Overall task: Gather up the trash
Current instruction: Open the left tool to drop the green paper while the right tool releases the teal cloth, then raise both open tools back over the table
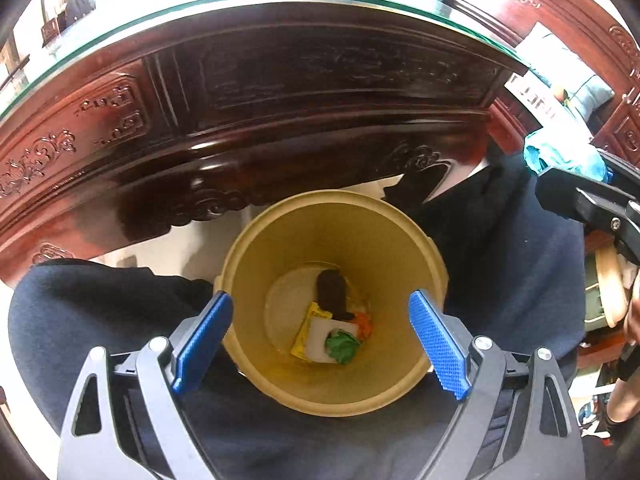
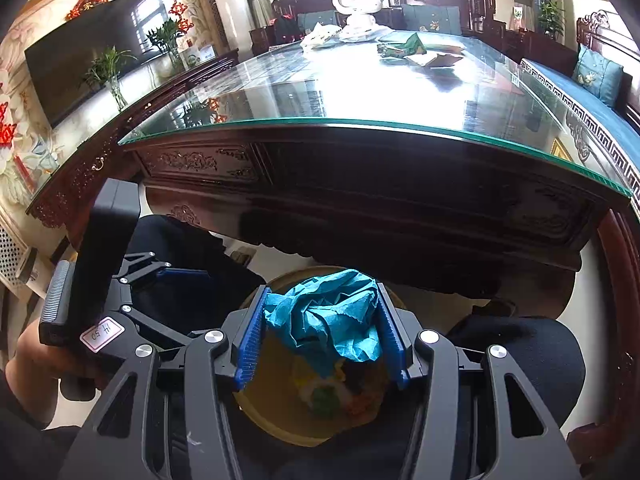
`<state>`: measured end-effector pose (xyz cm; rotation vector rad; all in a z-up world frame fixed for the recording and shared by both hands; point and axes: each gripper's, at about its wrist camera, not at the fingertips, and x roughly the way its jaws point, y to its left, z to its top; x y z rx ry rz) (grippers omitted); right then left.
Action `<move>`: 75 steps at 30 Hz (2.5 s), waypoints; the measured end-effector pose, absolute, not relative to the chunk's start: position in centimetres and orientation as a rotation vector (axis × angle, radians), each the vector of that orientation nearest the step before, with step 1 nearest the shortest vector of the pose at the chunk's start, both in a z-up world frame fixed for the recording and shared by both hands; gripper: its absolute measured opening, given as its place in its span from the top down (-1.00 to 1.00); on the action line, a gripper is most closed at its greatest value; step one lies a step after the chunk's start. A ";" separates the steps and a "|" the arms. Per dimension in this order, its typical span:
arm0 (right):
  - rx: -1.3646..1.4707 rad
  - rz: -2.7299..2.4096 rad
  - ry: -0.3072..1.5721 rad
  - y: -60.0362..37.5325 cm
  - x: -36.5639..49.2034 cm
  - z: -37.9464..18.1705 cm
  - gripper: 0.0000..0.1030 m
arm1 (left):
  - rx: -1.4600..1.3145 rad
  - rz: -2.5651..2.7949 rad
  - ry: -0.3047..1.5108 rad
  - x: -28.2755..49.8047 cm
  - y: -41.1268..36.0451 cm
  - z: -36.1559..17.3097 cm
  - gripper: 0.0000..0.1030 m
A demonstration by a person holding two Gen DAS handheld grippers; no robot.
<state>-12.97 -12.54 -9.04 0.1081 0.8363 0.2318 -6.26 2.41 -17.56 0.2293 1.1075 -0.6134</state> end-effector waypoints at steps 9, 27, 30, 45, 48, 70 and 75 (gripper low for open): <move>0.116 0.240 0.827 -12.4 -12.1 -8.7 -0.18 | 0.240 -0.588 1.111 -5.6 3.0 -17.9 -0.73; 0.136 0.233 0.851 -13.1 -11.8 -9.2 -0.35 | 0.256 -0.593 1.115 -5.4 2.7 -18.3 -0.73; 0.137 0.235 0.853 -13.1 -11.7 -9.3 -0.34 | 0.256 -0.594 1.115 -5.4 2.6 -18.2 -0.73; 0.144 0.240 0.862 -13.4 -11.0 -9.6 -0.34 | 0.252 -0.601 1.113 -4.8 2.3 -17.7 -0.73; 0.155 0.244 0.857 -13.7 -10.6 -9.3 -0.35 | 0.253 -0.602 1.103 -4.2 2.0 -17.1 -0.73; 0.162 0.096 0.530 -20.3 3.4 1.4 -0.60 | 0.151 -0.517 0.734 11.8 -3.7 -2.4 -0.92; 0.222 0.087 0.581 -22.9 9.6 1.2 -0.52 | 0.158 -0.459 0.708 18.4 -5.9 -2.0 -0.92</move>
